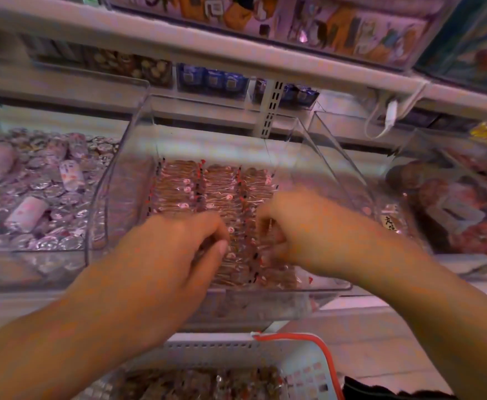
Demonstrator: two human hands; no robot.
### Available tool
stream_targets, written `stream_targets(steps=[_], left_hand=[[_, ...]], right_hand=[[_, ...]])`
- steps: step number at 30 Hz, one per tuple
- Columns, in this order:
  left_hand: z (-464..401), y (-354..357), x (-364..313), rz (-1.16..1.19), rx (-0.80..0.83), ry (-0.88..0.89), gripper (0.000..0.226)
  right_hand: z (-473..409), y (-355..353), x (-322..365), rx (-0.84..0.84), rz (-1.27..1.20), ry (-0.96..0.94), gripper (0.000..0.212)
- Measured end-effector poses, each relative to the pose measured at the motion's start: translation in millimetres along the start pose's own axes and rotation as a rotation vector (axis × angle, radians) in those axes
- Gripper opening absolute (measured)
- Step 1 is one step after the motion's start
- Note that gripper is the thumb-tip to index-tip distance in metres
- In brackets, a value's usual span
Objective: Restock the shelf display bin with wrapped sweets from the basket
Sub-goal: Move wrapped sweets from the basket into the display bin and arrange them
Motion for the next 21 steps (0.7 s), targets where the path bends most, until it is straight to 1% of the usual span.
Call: stream_targets(steps=[2,4,5,6,7,8,9,10,11,12,13,14,15,16,17,18,20,21], left_hand=[[7,-12,-9,-0.06,-0.121,0.08,0.019],[20,-23,-25,-0.164,-0.206,0.241,0.018],[29,-25,-33,-0.223,-0.219,0.343,0.019],[39,-25,-40,-0.27,-0.214,0.447,0.021],[49,-22,-45,-0.296,-0.195,0.535,0.022],[58,-16,-47,-0.303,-0.16,0.601,0.022],[66,-6,-47,-0.312,-0.098,0.628,0.021],[72,11,-45,-0.349,-0.004,0.614,0.018],[76,35,-38,-0.425,0.143,0.539,0.015],[80,61,-25,-0.514,0.342,0.395,0.016],[86,87,-2,-0.574,0.551,0.205,0.02],[99,113,23,-0.595,0.747,0.026,0.027],[119,137,46,-0.587,0.941,-0.126,0.032],[141,158,64,-0.563,1.091,-0.239,0.036],[164,177,79,-0.55,1.184,-0.311,0.036],[187,195,90,-0.539,1.235,-0.36,0.034],[232,228,105,-0.485,1.265,-0.478,0.043],[252,242,109,-0.447,1.29,-0.542,0.047]], right_hand=[[14,-13,0,-0.216,-0.028,-0.041,0.004],[40,-25,6,-0.465,-0.091,-0.157,0.009],[57,-26,12,-0.557,-0.132,-0.235,0.01],[73,-22,18,-0.604,-0.17,-0.312,0.01],[86,-13,25,-0.598,-0.191,-0.383,0.01],[93,1,33,-0.544,-0.211,-0.444,0.01],[96,20,41,-0.429,-0.221,-0.478,0.009],[94,47,49,-0.265,-0.214,-0.48,0.009],[90,77,57,-0.064,-0.184,-0.45,0.012],[86,113,65,0.153,-0.146,-0.407,0.017],[85,153,70,0.363,-0.106,-0.357,0.021],[88,193,72,0.544,-0.063,-0.323,0.024],[94,231,73,0.687,-0.024,-0.303,0.024],[99,267,69,0.785,-0.004,-0.267,0.023],[105,297,64,0.857,-0.002,-0.208,0.024],[110,327,58,0.907,-0.004,-0.141,0.032],[124,383,50,1.013,-0.057,-0.008,0.062],[131,406,47,1.04,-0.084,0.047,0.067]])
Point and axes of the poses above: each hand's wrist, its own z-axis away from the middle knuckle, its own y-axis out of the palm, x = y × z, the point moved 5 cm from there along -z, towards the middle knuckle, and after that the axes turned 4 degrees about x, right-handed, at the moved point
